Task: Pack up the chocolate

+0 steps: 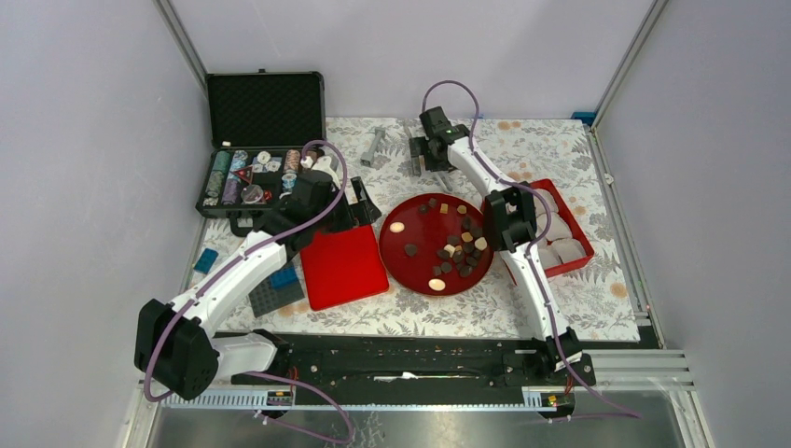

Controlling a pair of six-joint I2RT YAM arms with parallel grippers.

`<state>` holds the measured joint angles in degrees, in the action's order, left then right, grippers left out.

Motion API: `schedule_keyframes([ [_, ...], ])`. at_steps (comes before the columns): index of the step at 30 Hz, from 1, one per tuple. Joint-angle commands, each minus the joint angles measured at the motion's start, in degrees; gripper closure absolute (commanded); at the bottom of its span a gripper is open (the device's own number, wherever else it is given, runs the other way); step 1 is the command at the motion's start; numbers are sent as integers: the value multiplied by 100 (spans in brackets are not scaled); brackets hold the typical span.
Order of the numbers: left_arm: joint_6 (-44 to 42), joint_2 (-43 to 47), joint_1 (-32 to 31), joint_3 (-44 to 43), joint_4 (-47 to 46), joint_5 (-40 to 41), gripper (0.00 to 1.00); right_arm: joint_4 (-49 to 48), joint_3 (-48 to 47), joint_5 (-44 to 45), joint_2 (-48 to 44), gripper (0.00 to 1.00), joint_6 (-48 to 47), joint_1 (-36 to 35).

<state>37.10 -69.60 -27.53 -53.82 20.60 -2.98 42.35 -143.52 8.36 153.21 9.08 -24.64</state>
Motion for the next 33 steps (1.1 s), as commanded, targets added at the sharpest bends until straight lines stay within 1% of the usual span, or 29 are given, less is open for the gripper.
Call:
schedule_keyframes([
  [1, 51, 163, 11, 32, -206, -236, 1, -259, -300, 273, 164, 0, 79, -54],
  [5, 90, 165, 11, 50, -206, -266, 1, -355, -328, 204, 308, 1, 143, -47],
  [10, 92, 195, 11, 122, -198, -149, 1, -339, -317, 497, 417, 21, 73, -53],
  [13, 117, 144, 11, 126, -197, -165, 1, -326, -325, 578, 451, 28, -58, -63],
  [16, 136, 87, 11, 149, -256, -170, 1, -299, -395, 880, 447, 34, -296, -120],
  [20, 142, -76, 11, 155, -298, -231, 1, -342, -388, 908, 335, 42, -492, -133],
  [25, 166, -92, 11, 182, -295, -339, 1, -447, -357, 798, 261, 58, -714, -131],
  [29, 175, -37, 11, 222, -312, -293, 1, -455, -355, 764, 202, 73, -795, -128],
  [30, 170, -28, 11, 221, -312, -278, 1, -458, -344, 790, 159, 76, -815, -130],
  [33, 172, -36, 11, 232, -311, -275, 1, -468, -314, 948, -30, 78, -881, -128],
])
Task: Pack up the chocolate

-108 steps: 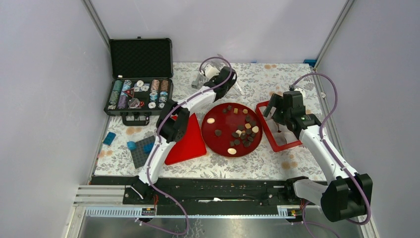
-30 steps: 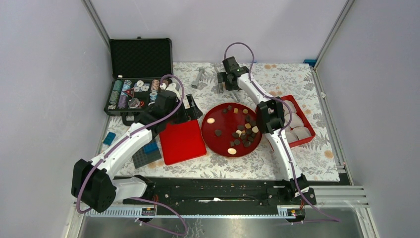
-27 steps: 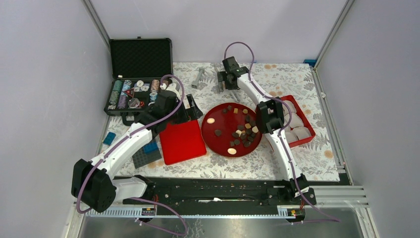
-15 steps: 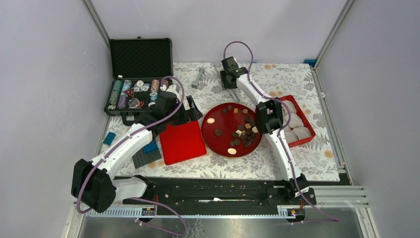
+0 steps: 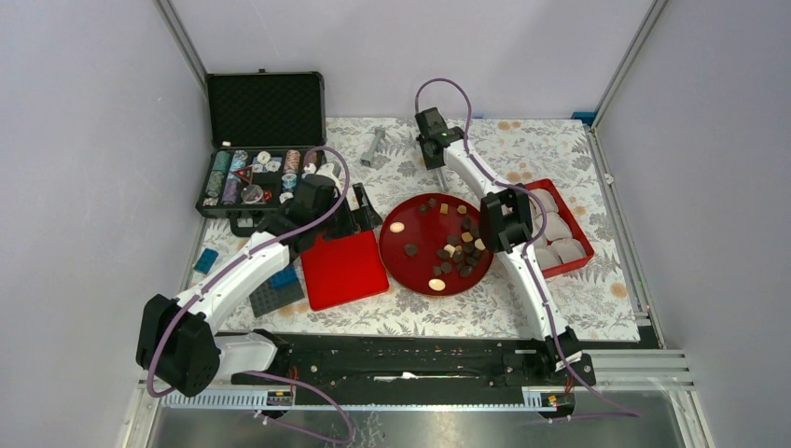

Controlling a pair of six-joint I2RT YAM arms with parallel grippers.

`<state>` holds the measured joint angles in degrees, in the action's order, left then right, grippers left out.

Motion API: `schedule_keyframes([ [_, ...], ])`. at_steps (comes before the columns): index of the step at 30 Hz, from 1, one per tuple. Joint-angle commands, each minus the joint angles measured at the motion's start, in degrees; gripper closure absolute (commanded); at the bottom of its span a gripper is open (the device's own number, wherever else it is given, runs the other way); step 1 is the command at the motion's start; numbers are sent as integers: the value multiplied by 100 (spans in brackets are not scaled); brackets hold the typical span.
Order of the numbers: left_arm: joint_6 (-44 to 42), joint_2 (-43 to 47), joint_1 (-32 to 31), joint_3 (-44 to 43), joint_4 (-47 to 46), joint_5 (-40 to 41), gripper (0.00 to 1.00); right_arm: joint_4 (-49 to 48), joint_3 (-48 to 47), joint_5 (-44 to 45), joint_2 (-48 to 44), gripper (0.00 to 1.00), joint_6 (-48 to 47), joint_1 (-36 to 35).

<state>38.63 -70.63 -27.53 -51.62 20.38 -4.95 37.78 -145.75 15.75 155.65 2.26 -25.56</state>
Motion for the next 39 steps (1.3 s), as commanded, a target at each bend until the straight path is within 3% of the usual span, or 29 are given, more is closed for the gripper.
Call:
schedule_keyframes([
  [1, 18, 55, 11, 11, -296, -86, 1, -21, -69, 251, -361, 78, -199, -33],
  [9, 5, 33, 12, 44, -349, -60, 1, -20, 372, 350, -1145, 79, -378, 7],
  [24, -154, -21, 11, 20, -336, -52, 1, -21, 2780, 59, -2974, 81, 178, 7],
  [32, -261, -60, 11, 46, -290, -31, 1, -964, 5102, 153, -4936, 78, 587, 57],
  [39, -360, -170, 11, -47, -245, -64, 1, -1242, 6477, -108, -6173, 77, 1093, 95],
])
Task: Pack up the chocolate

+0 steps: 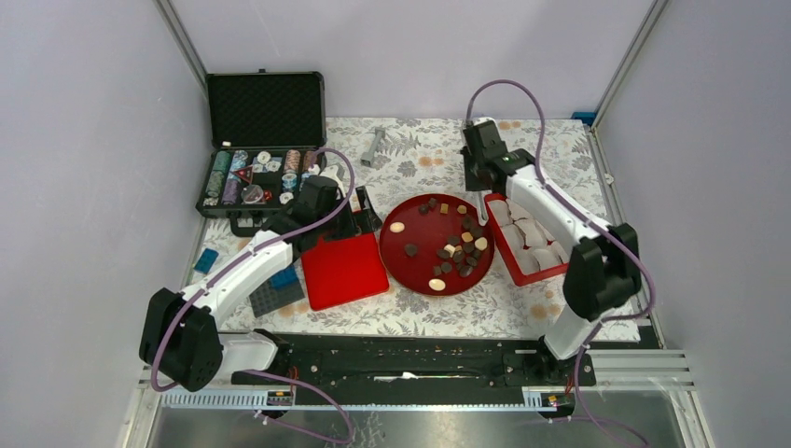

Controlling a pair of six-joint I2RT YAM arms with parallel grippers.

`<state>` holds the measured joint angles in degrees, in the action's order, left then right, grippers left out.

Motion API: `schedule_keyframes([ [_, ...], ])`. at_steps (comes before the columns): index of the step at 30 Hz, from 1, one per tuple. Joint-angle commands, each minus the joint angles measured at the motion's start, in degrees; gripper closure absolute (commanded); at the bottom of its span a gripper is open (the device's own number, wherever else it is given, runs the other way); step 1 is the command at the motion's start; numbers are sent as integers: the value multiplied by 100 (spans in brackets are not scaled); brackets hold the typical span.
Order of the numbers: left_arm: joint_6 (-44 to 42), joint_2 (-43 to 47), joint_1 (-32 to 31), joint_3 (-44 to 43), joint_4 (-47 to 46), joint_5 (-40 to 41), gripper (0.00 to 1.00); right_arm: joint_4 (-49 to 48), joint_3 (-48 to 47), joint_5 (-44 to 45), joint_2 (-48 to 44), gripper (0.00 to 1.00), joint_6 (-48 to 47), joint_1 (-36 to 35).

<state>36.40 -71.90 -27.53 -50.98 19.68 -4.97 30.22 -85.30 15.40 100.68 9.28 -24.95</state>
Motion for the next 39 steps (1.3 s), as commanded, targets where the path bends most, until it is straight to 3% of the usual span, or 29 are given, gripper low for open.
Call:
schedule_keyframes([
  [1, -138, -48, 11, -118, -176, -62, 1, -481, 499, -83, -786, 77, 425, 38],
  [10, -334, -88, 13, -306, -4, 180, 1, -59, 561, -211, -1423, 77, 435, 31],
  [22, -803, -228, 47, -825, 475, 646, 1, 865, 890, -1115, -2518, 75, 629, -8],
  [29, -1061, -129, 78, -896, 685, 1049, 1, 1929, 953, -1315, -2738, 72, 758, -663],
  [39, -1306, -123, 147, -965, 706, 1293, 1, 2703, 1327, -1522, -3229, 71, 947, -886],
])
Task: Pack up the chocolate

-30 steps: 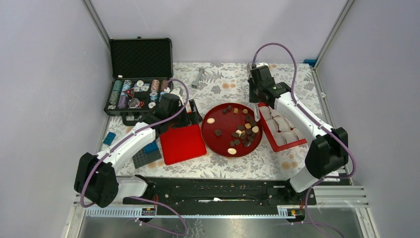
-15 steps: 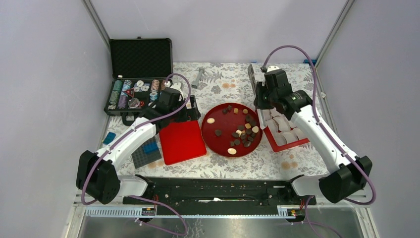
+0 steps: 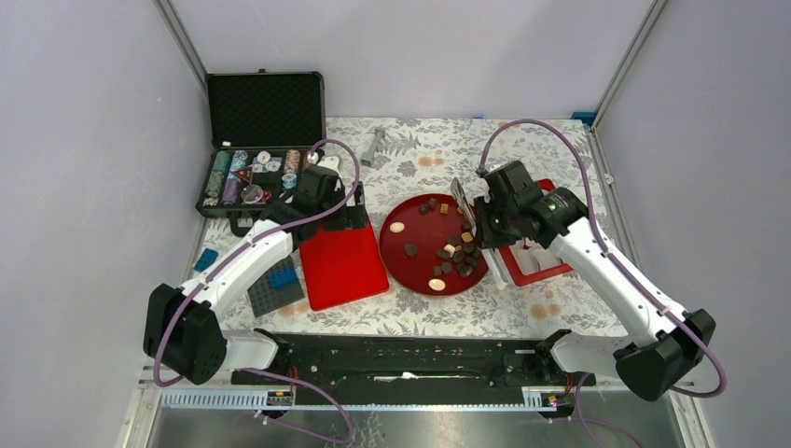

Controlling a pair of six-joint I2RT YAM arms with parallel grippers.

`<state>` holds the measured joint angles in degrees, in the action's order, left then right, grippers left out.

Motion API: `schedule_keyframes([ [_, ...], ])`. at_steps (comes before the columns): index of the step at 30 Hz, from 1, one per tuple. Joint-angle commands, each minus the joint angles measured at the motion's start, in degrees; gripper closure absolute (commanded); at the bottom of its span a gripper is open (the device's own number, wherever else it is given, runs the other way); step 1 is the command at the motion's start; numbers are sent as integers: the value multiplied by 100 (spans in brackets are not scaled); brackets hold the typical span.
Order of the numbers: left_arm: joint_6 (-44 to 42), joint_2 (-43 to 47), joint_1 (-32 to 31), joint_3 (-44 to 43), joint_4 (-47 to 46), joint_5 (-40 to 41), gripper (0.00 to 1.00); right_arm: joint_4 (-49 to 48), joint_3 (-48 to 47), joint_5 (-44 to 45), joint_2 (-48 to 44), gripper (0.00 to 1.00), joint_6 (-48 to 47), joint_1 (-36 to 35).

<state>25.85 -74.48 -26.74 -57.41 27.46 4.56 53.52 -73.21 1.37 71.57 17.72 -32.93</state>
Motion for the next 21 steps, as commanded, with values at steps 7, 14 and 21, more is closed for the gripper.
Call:
schedule_keyframes([
  [7, -340, 80, 101, -561, 40, 387, 1, 486, 274, -119, -394, 67, 172, -106],
  [14, -240, 30, 100, -476, 14, 265, 1, 1049, 143, 8, -203, 62, 240, -134],
  [21, -235, 21, 99, -439, 5, 274, 1, 1020, 139, -116, -51, 49, 280, -245],
])
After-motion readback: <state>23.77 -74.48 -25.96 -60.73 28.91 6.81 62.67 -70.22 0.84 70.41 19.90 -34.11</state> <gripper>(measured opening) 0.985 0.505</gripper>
